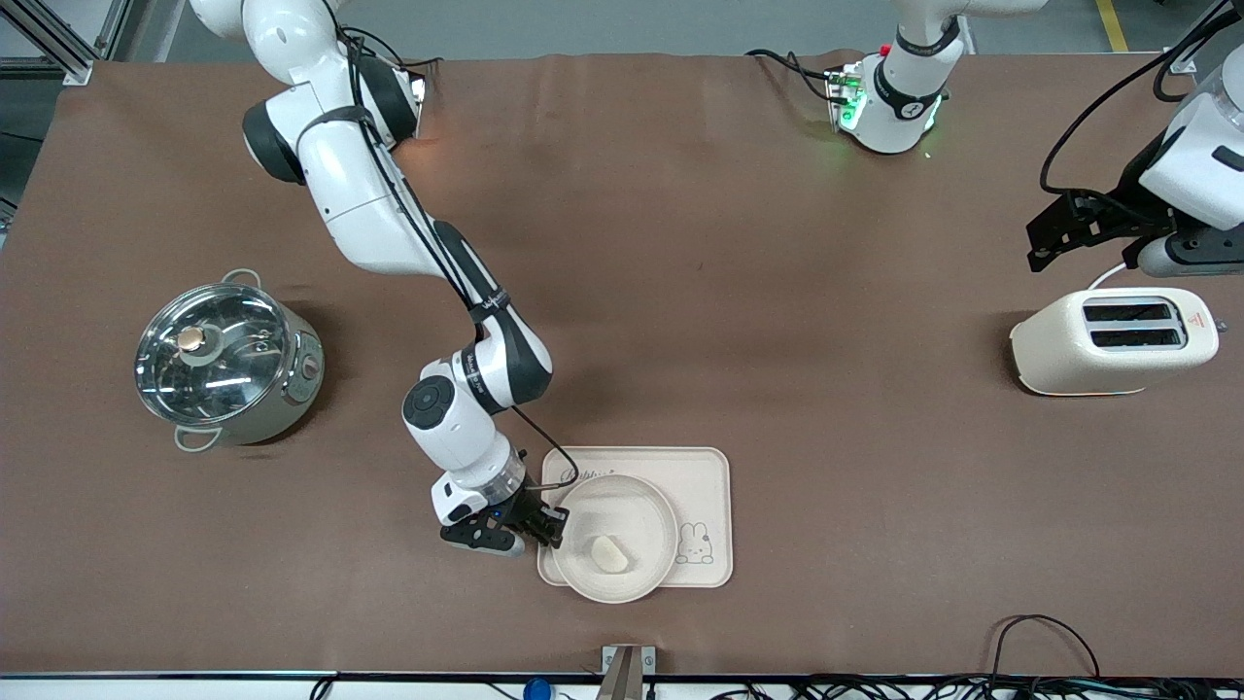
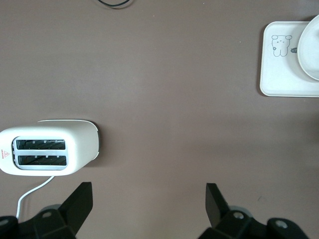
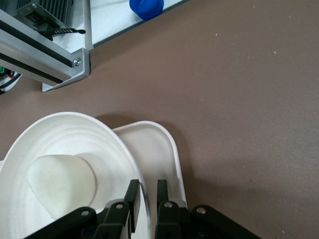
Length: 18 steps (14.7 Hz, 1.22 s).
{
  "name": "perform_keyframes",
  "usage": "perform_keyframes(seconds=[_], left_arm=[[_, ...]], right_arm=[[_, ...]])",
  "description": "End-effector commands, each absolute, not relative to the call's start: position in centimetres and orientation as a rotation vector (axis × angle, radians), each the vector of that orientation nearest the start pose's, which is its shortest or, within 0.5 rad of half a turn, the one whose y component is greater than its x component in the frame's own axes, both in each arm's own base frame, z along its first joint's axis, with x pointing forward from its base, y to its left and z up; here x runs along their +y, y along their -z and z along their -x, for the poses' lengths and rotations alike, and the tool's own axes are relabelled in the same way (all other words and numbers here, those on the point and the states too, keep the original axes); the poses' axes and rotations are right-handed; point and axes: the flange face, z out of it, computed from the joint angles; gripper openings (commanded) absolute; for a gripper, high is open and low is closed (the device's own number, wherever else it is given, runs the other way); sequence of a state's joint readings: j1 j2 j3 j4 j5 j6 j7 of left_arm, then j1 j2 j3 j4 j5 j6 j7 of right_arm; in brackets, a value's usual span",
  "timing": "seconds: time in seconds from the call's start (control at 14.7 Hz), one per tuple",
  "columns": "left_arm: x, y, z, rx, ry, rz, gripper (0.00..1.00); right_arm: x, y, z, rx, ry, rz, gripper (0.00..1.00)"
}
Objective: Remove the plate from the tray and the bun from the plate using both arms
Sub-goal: 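Grasp the plate rim and lift it off the tray with the right gripper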
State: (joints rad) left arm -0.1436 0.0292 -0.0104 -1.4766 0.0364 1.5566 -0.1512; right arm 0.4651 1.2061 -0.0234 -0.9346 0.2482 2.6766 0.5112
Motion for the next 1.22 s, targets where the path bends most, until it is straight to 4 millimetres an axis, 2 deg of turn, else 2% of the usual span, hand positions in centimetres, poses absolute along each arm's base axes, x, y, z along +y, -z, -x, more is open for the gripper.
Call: perform_keyframes(seconds=[0.0,0.14,0.34,0.41,0.54,0.61,0.68,0.75,0.95,1.09,1.15], left_arm=[[-8.2,-65.6,-55.7,0.019,0.097,3.117,1.0],[-8.2,-65.6,-55.7,0.019,0.097,3.117,1.0],[-8.2,-65.6,-55.7,0.019,0.097,3.117,1.0],[-8.2,-65.7,-55.7,0.019,0.099,3.117,1.0],[-8.2,-65.6,-55.7,0.019,0.097,3.117,1.0],[-8.2,-65.7,-55.7,0.019,0.099,3.117,1.0],[-8.2,-65.6,-55.7,0.019,0.097,3.117,1.0],[-8.2,-65.6,-55.7,0.019,0.097,3.117,1.0],[-8.2,-65.6,-55.7,0.019,0.097,3.117,1.0],[-8.2,-65.6,-55.7,0.019,0.097,3.118,1.0],[-8.2,-65.6,-55.7,0.019,0.097,3.118,1.0]], right_arm=[[35.6,-18.6,-74.5,0.31,0.588,2.658,0.04],[36.5,-19.0,-74.2,0.315,0.587,2.619,0.01],[37.6,-20.7,-74.0,0.329,0.615,2.531,0.01],[38.0,-21.5,-74.0,0.315,0.622,2.524,0.01],[39.1,-24.8,-73.7,0.262,0.661,2.506,0.01],[39.6,-25.1,-73.3,0.245,0.657,2.509,0.0],[40.5,-25.5,-72.0,0.225,0.623,2.531,0.01],[41.3,-25.8,-69.9,0.205,0.575,2.565,0.0],[40.8,-26.8,-64.1,0.171,0.458,2.655,0.0],[41.1,-26.6,-59.9,0.153,0.387,2.699,0.0],[40.2,-26.3,-58.1,0.152,0.371,2.721,0.0]])
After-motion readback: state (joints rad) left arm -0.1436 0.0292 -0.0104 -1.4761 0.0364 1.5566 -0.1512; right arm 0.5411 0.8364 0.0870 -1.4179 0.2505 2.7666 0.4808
